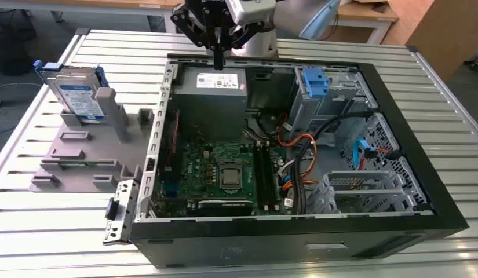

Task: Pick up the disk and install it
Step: 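Reach for the disk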

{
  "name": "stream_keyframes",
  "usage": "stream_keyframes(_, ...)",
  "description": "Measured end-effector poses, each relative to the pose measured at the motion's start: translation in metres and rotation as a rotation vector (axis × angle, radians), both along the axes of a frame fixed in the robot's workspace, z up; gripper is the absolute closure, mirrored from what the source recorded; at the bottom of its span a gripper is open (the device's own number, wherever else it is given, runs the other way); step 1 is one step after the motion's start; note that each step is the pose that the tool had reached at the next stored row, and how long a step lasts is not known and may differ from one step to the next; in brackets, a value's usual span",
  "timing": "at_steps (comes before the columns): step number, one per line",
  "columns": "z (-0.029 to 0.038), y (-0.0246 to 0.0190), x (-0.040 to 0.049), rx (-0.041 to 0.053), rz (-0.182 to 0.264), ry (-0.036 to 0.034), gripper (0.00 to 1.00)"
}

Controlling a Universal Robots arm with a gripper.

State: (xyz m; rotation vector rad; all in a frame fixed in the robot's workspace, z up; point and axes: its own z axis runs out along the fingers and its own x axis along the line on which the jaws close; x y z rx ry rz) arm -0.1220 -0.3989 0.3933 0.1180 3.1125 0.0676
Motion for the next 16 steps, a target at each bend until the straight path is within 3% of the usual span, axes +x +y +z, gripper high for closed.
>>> stream_keyframes(16,0.0,0.0,-0.0033,0.0,0.0,-0.0003,0.89)
